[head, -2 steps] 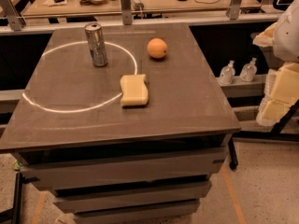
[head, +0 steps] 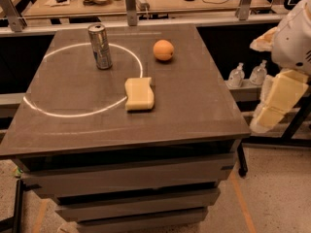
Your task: Pick sponge
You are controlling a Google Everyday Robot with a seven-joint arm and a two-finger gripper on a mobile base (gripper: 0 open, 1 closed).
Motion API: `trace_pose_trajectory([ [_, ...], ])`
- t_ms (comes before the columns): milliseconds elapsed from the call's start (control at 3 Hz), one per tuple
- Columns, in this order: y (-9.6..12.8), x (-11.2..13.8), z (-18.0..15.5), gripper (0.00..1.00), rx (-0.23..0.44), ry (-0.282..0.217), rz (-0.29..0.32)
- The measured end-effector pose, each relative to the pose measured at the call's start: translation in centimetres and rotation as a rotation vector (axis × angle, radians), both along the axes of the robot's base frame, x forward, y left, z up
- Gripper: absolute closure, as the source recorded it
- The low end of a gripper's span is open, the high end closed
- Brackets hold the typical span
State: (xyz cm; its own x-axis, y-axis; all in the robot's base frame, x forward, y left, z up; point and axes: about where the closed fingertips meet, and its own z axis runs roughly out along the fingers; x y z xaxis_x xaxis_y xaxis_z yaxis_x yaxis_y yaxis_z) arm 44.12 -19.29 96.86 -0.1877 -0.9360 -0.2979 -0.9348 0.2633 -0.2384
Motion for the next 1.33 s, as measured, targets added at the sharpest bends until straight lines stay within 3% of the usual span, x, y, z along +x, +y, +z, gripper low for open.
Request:
trace_pose_trajectory([
  [333, 4.8, 0.8, -3.0, 0.00, 0.188, -0.029, 0.079],
  [667, 9.6, 2.0, -3.6, 0.00, 0.391, -0.094, 0.108],
  [1000, 13.1, 3.5, -2.0, 0.00, 0.541, -0.166, 0.080],
  [1333, 15.4, 4.8, -1.0, 0.00, 0.619, -0.195, 0.003],
])
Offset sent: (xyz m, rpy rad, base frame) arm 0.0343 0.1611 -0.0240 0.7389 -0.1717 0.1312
